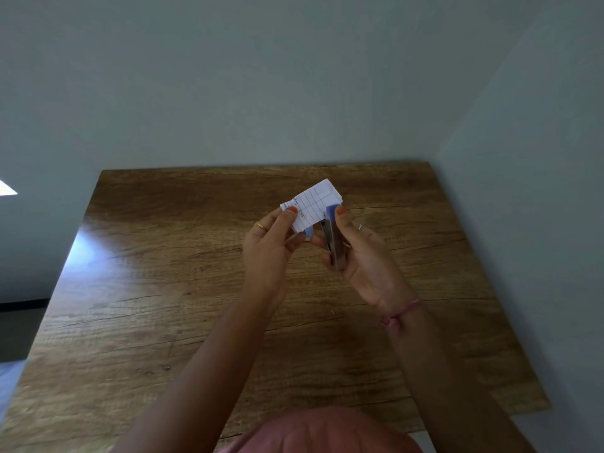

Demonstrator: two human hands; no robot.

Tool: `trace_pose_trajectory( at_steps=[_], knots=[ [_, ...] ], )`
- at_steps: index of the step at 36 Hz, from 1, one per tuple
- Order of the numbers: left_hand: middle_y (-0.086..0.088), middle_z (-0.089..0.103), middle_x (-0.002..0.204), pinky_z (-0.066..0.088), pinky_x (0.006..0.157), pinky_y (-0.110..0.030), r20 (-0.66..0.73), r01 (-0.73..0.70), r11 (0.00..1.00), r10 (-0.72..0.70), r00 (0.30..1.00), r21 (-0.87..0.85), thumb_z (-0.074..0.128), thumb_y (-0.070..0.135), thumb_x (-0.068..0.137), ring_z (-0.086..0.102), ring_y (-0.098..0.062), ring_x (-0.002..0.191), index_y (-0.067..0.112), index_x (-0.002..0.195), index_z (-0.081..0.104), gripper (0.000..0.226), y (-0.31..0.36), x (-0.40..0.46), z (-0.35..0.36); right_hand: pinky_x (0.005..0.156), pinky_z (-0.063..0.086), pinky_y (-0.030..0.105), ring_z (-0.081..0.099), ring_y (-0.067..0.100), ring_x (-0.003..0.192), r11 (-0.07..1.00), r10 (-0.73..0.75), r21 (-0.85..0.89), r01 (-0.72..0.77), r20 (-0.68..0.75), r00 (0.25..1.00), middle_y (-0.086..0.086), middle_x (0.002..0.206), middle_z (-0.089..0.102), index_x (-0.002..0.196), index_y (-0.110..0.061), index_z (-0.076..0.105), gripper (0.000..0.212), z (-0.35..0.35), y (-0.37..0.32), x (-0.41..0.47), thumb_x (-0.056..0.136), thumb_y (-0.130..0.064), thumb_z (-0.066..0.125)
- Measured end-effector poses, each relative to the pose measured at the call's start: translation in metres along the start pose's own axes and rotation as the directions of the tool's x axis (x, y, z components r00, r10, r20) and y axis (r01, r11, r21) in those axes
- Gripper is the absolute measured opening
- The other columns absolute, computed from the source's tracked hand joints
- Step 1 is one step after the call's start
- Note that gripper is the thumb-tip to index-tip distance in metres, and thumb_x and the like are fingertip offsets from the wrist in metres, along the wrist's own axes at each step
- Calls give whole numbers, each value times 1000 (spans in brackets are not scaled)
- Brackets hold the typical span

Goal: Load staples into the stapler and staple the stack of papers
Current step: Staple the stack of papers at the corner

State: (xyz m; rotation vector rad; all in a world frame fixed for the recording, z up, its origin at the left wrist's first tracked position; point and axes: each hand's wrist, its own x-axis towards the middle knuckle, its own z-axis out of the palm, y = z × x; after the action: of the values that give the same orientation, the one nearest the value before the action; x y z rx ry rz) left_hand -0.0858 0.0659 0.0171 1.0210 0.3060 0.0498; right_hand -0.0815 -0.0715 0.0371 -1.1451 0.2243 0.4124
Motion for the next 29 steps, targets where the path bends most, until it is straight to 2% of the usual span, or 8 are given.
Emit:
trace_pose_trajectory(
  at_steps=[4, 10, 14, 17, 19, 22, 26, 29],
  knots=[
    [-2, 75, 85, 53, 60, -16, -32, -4, 1000, 3, 999, -23, 61, 14, 92, 69, -8, 74, 13, 91, 73, 13, 0, 0, -2, 60, 51, 23, 69, 13, 83, 1000, 11, 7, -11, 1, 1000, 5, 101, 74, 108, -16, 68, 42, -4, 1, 2, 77, -44, 63],
    [-2, 75, 88, 53, 63, -17, -57, -18, 997, 14, 998, -79, 61, 12, 92, 70, -9, 79, 13, 92, 73, 12, 0, 0, -3, 60, 48, 23, 67, 14, 83, 999, 37, 30, -36, -39, 999, 12, 110, 71, 114, -9, 65, 50, -9, 3, 5, 76, -41, 64],
    [-3, 75, 90, 53, 63, -17, -72, 0, 993, -9, 997, -119, 60, 9, 92, 71, -11, 81, 13, 93, 70, 11, -1, 0, -5, 57, 50, 21, 68, 9, 79, 999, 33, 34, -31, -68, 997, 2, 93, 74, 103, -13, 67, 32, -16, 7, 9, 76, -31, 66],
    [-6, 75, 96, 54, 64, -19, -102, 7, 992, -21, 995, -129, 59, 6, 92, 71, -13, 85, 12, 101, 66, 13, -2, 1, -8, 60, 52, 19, 68, 7, 84, 1000, 10, -14, -12, -97, 995, -4, 88, 75, 110, -16, 65, 22, -23, 14, 16, 88, -16, 62],
    [-8, 73, 98, 55, 64, -21, -125, 3, 989, -22, 992, -149, 59, 3, 91, 72, -15, 86, 12, 108, 60, 20, -3, 3, -11, 66, 52, 20, 67, 8, 90, 995, -36, -95, 24, -124, 992, -6, 92, 74, 115, -21, 63, 27, -27, 20, 22, 91, -11, 59],
    [-6, 74, 93, 56, 65, -22, -151, -17, 991, -3, 989, -135, 60, 0, 90, 72, -16, 85, 15, 117, 53, 32, -5, 5, -17, 74, 50, 20, 64, 7, 97, 918, -173, -384, 99, -163, 971, -9, 106, 69, 123, -27, 60, 35, -34, 29, 31, 90, -16, 62],
    [-8, 73, 101, 57, 69, -25, -191, -21, 995, 2, 982, -98, 60, 0, 90, 71, -20, 93, 17, 116, 55, 31, -10, 10, -23, 61, 47, 9, 62, 0, 86, 743, -369, -655, 134, -234, 899, -16, 99, 62, 131, -21, 53, 46, -42, 38, 42, 87, -21, 66],
    [-6, 73, 103, 57, 72, -23, -228, -11, 999, 1, 974, -42, 63, 4, 90, 71, -18, 95, 18, 114, 59, 28, -15, 15, -28, 59, 45, 10, 61, 4, 83, 640, -479, -758, 124, -267, 836, -2, 103, 63, 131, -16, 53, 47, -46, 43, 51, 85, -21, 67]
  ],
)
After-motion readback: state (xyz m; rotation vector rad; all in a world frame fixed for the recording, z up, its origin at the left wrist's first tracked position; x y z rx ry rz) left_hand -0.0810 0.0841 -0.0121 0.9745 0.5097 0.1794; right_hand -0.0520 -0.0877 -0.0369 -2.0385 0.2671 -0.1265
